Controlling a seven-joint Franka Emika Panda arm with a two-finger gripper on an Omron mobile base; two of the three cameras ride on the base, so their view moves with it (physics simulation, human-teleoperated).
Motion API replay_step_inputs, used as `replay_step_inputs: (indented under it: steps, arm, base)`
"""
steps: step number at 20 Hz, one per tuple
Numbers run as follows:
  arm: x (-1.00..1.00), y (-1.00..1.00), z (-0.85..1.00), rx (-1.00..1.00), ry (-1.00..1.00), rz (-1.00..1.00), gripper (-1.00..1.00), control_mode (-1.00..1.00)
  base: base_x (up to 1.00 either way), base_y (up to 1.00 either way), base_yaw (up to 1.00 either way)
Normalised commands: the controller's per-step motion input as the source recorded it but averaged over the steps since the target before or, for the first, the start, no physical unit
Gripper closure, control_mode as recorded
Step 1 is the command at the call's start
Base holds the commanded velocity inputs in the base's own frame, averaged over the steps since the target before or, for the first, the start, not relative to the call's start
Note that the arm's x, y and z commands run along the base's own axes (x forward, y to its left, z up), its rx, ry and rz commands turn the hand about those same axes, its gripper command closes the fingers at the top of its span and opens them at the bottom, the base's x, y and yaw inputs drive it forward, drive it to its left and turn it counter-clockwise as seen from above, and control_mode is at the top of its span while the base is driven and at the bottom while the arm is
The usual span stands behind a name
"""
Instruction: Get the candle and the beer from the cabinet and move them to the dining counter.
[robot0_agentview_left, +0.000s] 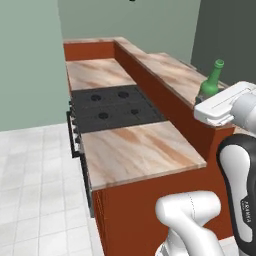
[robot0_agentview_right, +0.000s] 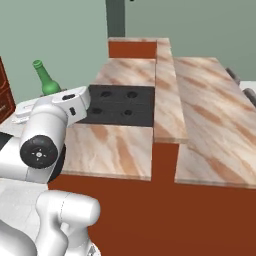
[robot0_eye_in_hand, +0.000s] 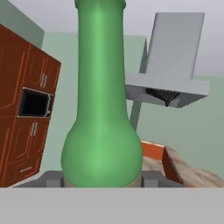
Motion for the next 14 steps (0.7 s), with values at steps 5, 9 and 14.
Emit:
replay_step_inputs:
  steps: [5, 9, 14]
  arm:
    - [0.0, 0.0, 0.0, 0.0, 0.0, 0.0, 1.0, 1.0]
    - [0.0, 0.0, 0.0, 0.0, 0.0, 0.0, 1.0, 1.0]
    - [0.0, 0.0, 0.0, 0.0, 0.0, 0.0, 1.0, 1.0]
  base:
    - [0.0, -0.9, -0.02]
    - [0.0, -0.89, -0.02]
    - [0.0, -0.86, -0.02]
